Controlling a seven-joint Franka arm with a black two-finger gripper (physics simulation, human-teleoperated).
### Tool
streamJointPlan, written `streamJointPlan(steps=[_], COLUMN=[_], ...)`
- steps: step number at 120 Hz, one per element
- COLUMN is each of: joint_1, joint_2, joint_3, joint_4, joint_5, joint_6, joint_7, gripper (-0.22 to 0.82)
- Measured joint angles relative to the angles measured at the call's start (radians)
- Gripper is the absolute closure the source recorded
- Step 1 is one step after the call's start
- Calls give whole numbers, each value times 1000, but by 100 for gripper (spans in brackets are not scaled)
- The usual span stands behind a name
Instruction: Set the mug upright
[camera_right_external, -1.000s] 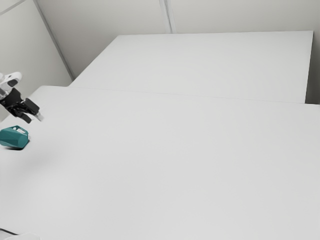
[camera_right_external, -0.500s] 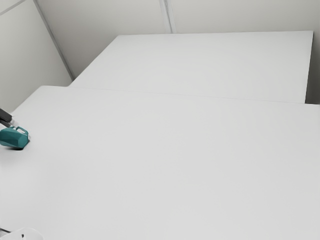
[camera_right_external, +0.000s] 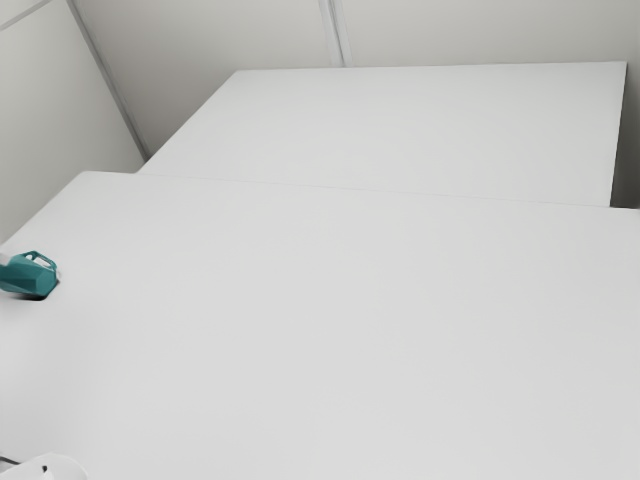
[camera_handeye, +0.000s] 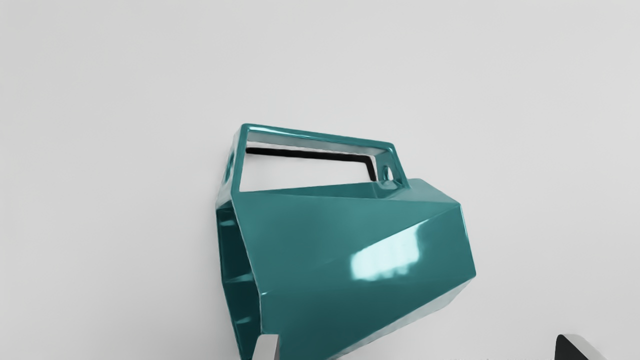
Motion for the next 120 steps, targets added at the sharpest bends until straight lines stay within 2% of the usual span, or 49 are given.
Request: streamJointPlan(steps=[17,43,62,97,120], joint_1=[19,21,29,47,72], joint_2=[73,129,136,143,166], joint_3=[-6,-32,-57,-50,-57], joint_4=[79,116,109,103,114], joint_5=[-17,-47,-64,-87,-111], joint_6=[15,50,60,31,-47], joint_7=[2,6,9,12,13], gripper=[0,0,0,0,0])
